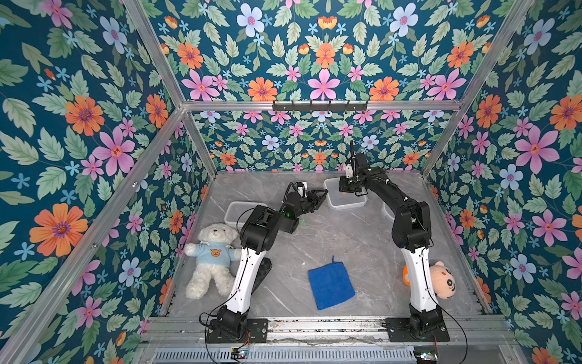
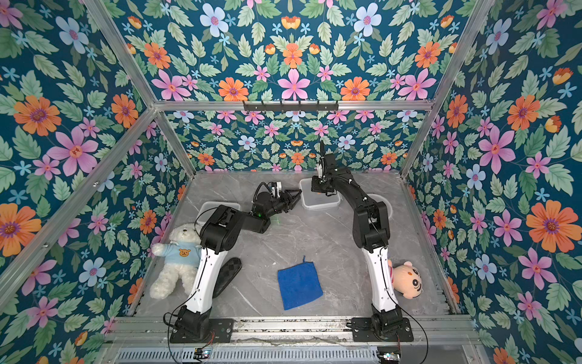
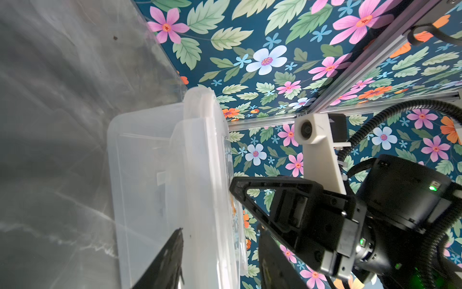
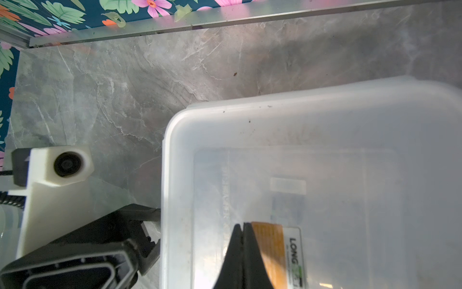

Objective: Wipe the insides of the lunch boxes
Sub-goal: Open the fastener of the lunch box.

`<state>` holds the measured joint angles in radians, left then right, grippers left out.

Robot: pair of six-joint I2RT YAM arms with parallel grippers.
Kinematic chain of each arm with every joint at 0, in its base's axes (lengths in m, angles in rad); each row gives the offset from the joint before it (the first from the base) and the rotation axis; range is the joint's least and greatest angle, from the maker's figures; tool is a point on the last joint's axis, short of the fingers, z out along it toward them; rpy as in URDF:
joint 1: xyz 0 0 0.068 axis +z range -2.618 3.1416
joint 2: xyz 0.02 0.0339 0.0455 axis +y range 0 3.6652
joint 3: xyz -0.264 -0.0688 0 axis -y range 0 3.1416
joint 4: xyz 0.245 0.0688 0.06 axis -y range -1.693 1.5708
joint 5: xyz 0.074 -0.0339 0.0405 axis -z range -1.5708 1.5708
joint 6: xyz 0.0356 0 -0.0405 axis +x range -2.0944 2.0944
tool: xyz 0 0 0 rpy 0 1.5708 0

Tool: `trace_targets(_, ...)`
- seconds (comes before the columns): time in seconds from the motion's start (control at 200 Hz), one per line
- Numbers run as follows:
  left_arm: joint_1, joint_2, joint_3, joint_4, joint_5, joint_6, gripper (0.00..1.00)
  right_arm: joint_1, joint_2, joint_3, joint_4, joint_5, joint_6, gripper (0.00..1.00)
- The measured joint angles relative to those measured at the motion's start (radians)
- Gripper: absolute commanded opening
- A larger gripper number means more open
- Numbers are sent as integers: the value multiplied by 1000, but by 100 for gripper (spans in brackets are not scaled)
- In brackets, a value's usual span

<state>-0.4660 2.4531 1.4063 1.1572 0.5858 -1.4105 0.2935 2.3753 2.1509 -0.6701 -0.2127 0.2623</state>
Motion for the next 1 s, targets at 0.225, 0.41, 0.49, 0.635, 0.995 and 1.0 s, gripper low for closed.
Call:
trace_targets(0.225, -5, -20, -8, -42, -12, 29, 54, 0, -2, -1, 2, 0, 0, 0)
trace_targets(0.41, -7, -45, -27, -111, -23, 82, 57, 0, -2, -1, 3, 0, 0, 0)
trace_targets(0.49, -10, -32, -20, -153, -18, 83, 57, 0, -2, -1, 4, 0, 0, 0)
trace_targets(0.635, -15, -9, 35, -174, -18, 86, 57, 0, -1, -3, 4, 0, 0, 0)
trace_targets(0.995, -16, 10, 52, -135, -37, 29, 33, 0, 8, -7, 34, -9, 0, 0)
trace_targets(1.0, -16, 10, 51, -133, -39, 28, 33, 0, 8, -8, 35, -9, 0, 0)
